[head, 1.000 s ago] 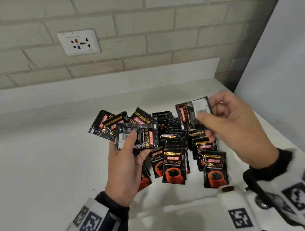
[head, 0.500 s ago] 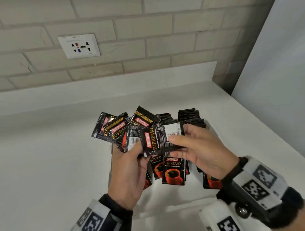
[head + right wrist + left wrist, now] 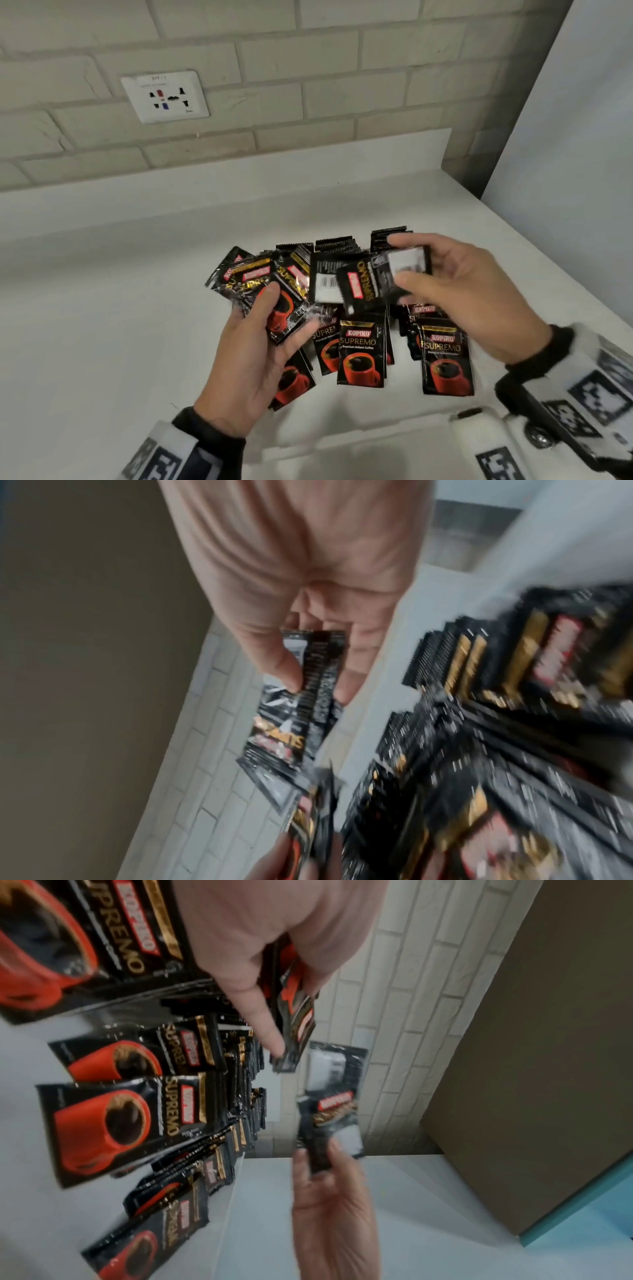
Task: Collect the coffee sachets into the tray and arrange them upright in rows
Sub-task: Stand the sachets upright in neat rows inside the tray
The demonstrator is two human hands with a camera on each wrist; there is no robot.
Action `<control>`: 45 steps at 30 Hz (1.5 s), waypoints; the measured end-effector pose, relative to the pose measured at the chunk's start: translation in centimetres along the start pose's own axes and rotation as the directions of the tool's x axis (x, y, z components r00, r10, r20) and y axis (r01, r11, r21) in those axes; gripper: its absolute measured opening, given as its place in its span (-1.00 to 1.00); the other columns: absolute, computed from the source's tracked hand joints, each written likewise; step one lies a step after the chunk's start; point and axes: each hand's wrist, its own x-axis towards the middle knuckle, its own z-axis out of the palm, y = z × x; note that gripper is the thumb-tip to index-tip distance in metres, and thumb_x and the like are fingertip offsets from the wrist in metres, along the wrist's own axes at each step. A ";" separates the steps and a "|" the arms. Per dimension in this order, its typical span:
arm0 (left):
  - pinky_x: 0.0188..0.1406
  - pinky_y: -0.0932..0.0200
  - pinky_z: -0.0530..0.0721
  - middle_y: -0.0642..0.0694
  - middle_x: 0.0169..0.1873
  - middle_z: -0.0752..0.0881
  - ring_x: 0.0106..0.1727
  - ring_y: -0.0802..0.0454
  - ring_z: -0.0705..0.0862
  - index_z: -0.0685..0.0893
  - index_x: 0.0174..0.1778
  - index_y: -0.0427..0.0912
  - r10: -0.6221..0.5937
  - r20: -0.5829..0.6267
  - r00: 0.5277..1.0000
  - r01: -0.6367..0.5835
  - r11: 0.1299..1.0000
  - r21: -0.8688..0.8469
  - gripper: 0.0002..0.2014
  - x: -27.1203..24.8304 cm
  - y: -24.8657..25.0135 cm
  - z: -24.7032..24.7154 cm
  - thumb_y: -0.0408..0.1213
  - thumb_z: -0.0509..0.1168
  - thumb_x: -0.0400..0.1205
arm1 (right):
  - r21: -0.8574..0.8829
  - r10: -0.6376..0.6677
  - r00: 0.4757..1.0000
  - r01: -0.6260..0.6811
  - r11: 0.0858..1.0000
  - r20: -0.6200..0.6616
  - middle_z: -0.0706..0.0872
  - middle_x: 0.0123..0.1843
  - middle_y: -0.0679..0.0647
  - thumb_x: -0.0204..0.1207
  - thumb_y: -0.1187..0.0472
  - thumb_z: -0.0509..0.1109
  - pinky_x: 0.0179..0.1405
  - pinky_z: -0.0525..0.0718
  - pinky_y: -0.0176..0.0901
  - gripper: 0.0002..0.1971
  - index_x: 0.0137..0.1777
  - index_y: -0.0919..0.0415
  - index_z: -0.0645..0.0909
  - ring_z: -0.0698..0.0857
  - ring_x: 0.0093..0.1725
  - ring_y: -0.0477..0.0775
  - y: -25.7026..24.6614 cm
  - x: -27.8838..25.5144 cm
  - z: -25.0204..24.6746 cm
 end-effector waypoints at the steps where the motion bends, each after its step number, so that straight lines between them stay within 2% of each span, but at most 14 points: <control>1: -0.49 0.13 0.78 -0.18 -0.10 0.83 -0.22 -0.04 0.82 0.60 0.22 -0.22 -0.033 0.013 0.999 0.032 0.998 0.058 -0.74 0.0 0.0 -0.2 -0.31 0.26 0.62 | -0.076 -0.140 0.990 0.139 0.987 -0.006 0.80 -0.13 -0.12 0.41 0.42 0.42 -0.26 0.67 -0.45 -0.61 0.01 -0.14 0.69 0.75 -0.22 -0.19 -0.5 -0.1 -0.5; 3: -0.54 0.14 0.76 -0.18 -0.15 0.83 -0.24 -0.06 0.82 0.63 0.11 -0.17 -0.092 0.050 0.995 0.084 0.985 0.150 -0.82 0.0 0.0 -0.3 -0.34 0.27 0.61 | -0.248 -0.460 0.883 0.469 0.847 0.100 0.75 -0.10 -0.13 0.41 0.31 0.40 -0.10 0.62 -0.46 -0.72 0.01 -0.08 0.71 0.72 -0.13 -0.19 -1.4 -0.1 -1.4; 5: -0.58 0.15 0.75 -0.18 -0.17 0.84 -0.25 -0.07 0.82 0.63 0.11 -0.18 -0.136 0.094 0.986 0.114 0.971 0.211 -0.80 -0.1 -0.1 0.0 -0.35 0.29 0.58 | -0.355 -0.623 0.729 0.683 0.639 0.282 0.67 -0.03 -0.11 0.41 0.29 0.33 0.02 0.61 -0.39 -0.76 0.04 0.03 0.66 0.69 0.03 -0.15 -1.3 0.0 -2.1; 8: -0.62 0.16 0.73 -0.20 -0.18 0.83 -0.31 -0.06 0.81 0.63 0.17 -0.26 -0.179 0.140 0.974 0.141 0.959 0.246 -0.67 -0.4 0.0 0.6 -0.32 0.34 0.47 | -0.385 -0.636 0.629 0.777 0.498 0.447 0.61 0.05 -0.05 0.60 0.17 0.24 0.18 0.61 -0.19 -0.86 0.03 0.08 0.62 0.64 0.15 -0.01 -0.6 0.5 -2.7; 11: -0.64 0.15 0.72 -0.24 -0.17 0.82 -0.32 -0.10 0.81 0.64 0.14 -0.26 -0.184 0.143 0.972 0.150 0.964 0.221 -0.58 -0.5 0.3 0.9 -0.25 0.35 0.35 | -0.410 -0.611 0.597 0.802 0.435 0.519 0.60 0.09 -0.08 0.57 0.20 0.23 0.36 0.50 -0.14 -0.87 0.02 0.05 0.60 0.59 0.24 -0.04 0.3 0.9 -3.3; 19: -0.61 0.22 0.71 -0.17 -0.15 0.83 -0.24 -0.05 0.82 0.61 0.18 -0.27 -0.078 0.145 0.986 0.036 0.961 0.273 -0.52 -0.3 -0.2 0.8 -0.34 0.41 0.30 | -0.401 -0.551 0.598 0.800 0.446 0.582 0.59 0.14 -0.09 0.42 0.39 0.15 0.30 0.54 -0.17 -0.67 0.05 0.02 0.58 0.55 0.31 -0.03 1.5 1.1 -3.2; 22: -0.62 0.24 0.70 -0.09 -0.27 0.84 -0.33 0.03 0.81 0.62 0.03 -0.19 -0.002 0.107 0.994 -0.024 0.971 0.240 -0.71 -0.1 -0.7 0.9 -0.47 0.39 0.40 | -0.398 -0.572 0.595 0.804 0.443 0.564 0.66 0.20 -0.01 0.43 0.41 0.16 0.31 0.54 -0.22 -0.66 0.08 0.06 0.61 0.56 0.32 -0.01 1.9 1.3 -3.2; 26: -0.61 0.27 0.70 -0.09 -0.23 0.83 -0.31 0.05 0.81 0.61 0.14 -0.25 0.111 0.023 0.994 -0.114 0.981 0.156 -0.71 0.1 -0.6 1.1 -0.49 0.34 0.50 | -0.491 -0.606 0.671 0.735 0.467 0.428 0.71 0.13 0.08 0.34 0.56 0.27 0.26 0.58 -0.24 -0.57 0.09 0.16 0.72 0.65 0.17 -0.05 1.4 1.7 -4.4; 29: -0.52 0.22 0.75 -0.04 -0.19 0.83 -0.26 0.09 0.81 0.59 0.17 -0.22 0.226 -0.051 0.973 -0.218 0.967 0.129 -0.71 0.3 -0.6 1.1 -0.48 0.34 0.54 | -0.595 -0.609 0.756 0.611 0.523 0.240 0.75 -0.02 -0.06 0.40 0.37 0.40 0.08 0.59 -0.51 -0.67 0.14 0.09 0.63 0.69 -0.03 -0.22 0.2 1.7 -4.6; 32: -0.36 0.14 0.80 -0.01 -0.12 0.83 -0.18 0.08 0.82 0.60 0.08 -0.08 0.306 -0.077 0.949 -0.293 0.946 0.141 -0.75 0.3 -1.0 1.6 -0.48 0.32 0.56 | -0.635 -0.636 0.767 0.534 0.559 0.085 0.72 -0.18 -0.14 0.40 0.28 0.43 -0.13 0.57 -0.52 -0.76 0.07 0.14 0.73 0.63 -0.20 -0.29 -1.1 1.4 -2.8; 35: -0.26 0.07 0.81 -0.06 -0.04 0.81 -0.09 0.01 0.81 0.60 0.11 -0.08 0.333 -0.083 0.939 -0.324 0.940 0.110 -0.73 0.0 -1.4 2.6 -0.48 0.30 0.58 | -0.673 -0.655 0.749 0.537 0.509 0.102 0.58 -0.22 -0.10 0.35 0.33 0.41 -0.25 0.53 -0.40 -0.82 -0.06 0.19 0.72 0.51 -0.27 -0.20 -2.2 1.6 0.2; 39: -0.31 0.11 0.80 -0.16 -0.03 0.78 -0.11 -0.01 0.80 0.54 0.22 -0.26 0.352 -0.021 0.936 -0.351 0.935 0.043 -0.71 -0.4 -1.9 3.7 -0.51 0.27 0.58 | -0.725 -0.555 0.795 0.530 0.439 0.245 0.56 -0.13 0.02 0.29 0.26 0.41 -0.33 0.68 -0.13 -0.74 0.00 0.19 0.63 0.63 -0.25 0.05 -1.8 1.5 4.3; 43: -0.49 0.33 0.65 0.00 -0.45 0.67 -0.41 0.13 0.65 0.57 -0.13 -0.28 0.284 0.075 0.956 -0.279 0.958 -0.069 -0.85 -0.9 -2.1 2.8 -0.51 0.12 0.66 | -0.660 -0.438 0.868 0.473 0.583 0.234 0.55 0.01 0.03 0.34 0.00 0.19 -0.24 0.74 0.00 -0.54 0.18 0.18 0.61 0.66 -0.10 0.06 -0.8 0.5 6.6; 45: -0.52 0.32 0.63 -0.04 -0.45 0.64 -0.40 0.07 0.61 0.55 -0.22 -0.26 0.239 0.065 0.969 -0.230 0.966 -0.122 -0.77 -1.0 -2.2 2.3 -0.44 0.05 0.70 | -0.614 -0.383 0.890 0.449 0.650 0.246 0.47 0.11 -0.01 0.32 -0.05 0.18 -0.11 0.71 -0.05 -0.43 0.31 0.18 0.54 0.62 -0.07 0.00 -0.5 -0.1 7.1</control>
